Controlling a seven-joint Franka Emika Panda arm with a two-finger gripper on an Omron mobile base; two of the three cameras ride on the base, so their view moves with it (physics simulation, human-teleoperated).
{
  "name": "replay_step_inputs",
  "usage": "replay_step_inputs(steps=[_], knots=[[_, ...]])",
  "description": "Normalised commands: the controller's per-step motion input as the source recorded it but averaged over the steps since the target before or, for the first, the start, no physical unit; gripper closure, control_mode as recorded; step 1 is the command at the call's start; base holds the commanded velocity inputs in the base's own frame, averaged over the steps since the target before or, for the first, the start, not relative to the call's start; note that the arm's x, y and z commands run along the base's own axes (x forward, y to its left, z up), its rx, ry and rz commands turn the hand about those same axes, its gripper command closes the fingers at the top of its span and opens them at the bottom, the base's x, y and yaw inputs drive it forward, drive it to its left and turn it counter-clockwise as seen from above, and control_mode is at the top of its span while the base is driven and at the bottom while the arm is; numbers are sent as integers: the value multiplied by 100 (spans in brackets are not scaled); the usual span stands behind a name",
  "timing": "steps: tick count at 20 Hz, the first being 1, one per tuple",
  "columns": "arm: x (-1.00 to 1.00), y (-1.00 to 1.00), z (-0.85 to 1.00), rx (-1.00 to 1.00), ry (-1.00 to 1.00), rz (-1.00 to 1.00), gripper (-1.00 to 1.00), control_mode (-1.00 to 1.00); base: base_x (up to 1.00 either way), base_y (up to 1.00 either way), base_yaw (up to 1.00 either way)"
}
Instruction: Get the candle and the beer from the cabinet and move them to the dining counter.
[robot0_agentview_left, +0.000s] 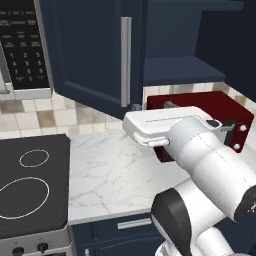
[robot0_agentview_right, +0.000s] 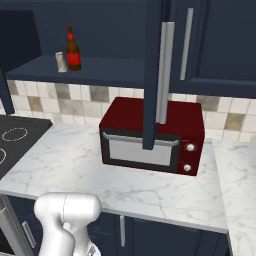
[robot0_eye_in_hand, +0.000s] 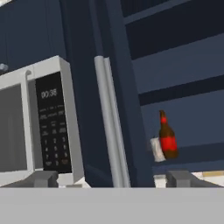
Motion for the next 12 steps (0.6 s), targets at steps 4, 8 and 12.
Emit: replay_step_inputs(steps=[4, 8, 12], knots=[[-34, -64, 0, 24, 2, 13, -100, -100, 0, 0, 0], [-8, -73, 0, 26, 11, 14, -100, -100, 0, 0, 0], [6, -68, -4, 26, 20, 16, -100, -100, 0, 0, 0]])
